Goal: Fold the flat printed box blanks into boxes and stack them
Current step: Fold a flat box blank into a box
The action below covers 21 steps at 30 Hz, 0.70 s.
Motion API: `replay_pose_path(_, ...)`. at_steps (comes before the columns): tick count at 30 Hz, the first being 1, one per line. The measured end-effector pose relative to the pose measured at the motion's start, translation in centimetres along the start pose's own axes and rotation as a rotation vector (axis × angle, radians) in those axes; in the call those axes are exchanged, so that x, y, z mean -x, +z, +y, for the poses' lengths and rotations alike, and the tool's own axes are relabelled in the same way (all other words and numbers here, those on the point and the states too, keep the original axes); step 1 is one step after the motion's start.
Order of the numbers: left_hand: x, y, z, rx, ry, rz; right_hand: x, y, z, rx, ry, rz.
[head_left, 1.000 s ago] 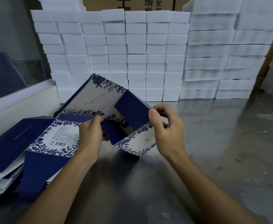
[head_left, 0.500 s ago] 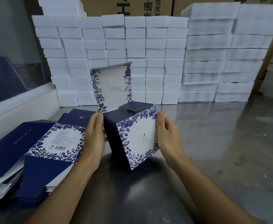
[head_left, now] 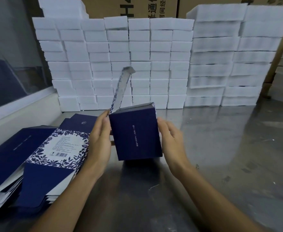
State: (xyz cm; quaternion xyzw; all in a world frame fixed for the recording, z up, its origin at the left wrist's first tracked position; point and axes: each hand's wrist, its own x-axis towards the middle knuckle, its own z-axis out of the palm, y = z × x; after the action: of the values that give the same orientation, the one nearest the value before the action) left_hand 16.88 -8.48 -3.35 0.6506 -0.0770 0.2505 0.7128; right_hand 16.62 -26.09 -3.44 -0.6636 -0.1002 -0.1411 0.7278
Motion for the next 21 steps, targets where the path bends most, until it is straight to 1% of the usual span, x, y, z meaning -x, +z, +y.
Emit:
replay_pose_path(4, -0.1, 0.2, 0.6, -0.030, 0.080, 0.033, -0.1, -0.1, -0.5, 0.063, -0.057, -0.106)
replay_pose_path(7, -0.3, 0.0, 0.7, -0.018, 0.070, 0.064, -0.1, -0.2, 0.0, 0.052, 0.006, -0.094)
replay_pose_path(11, -0.3, -0.3, 1.0, 0.117, -0.133, 0.000, -0.2, -0.4, 0.8, -0.034, 0.116, -0.032)
replay_pose_path(14, -0.4, -0.5, 0.9, 0.237, -0.258, -0.073, -0.2, -0.8, 0.9, -0.051, 0.088, 0.027)
replay_pose_path(16, -0.5, -0.7, 0.8, 0.315, -0.313, -0.074, -0.2, -1.1, 0.8, -0.045, 0.030, 0.066)
replay_pose_path(18, -0.7, -0.9, 0.8, 0.323, -0.348, -0.066, -0.1, -1.3, 0.7, -0.074, 0.006, 0.110)
replay_pose_path(21, -0.6, -0.9, 1.1, 0.321, -0.403, -0.110, -0.4, -1.3, 0.5, -0.143, 0.064, 0.209)
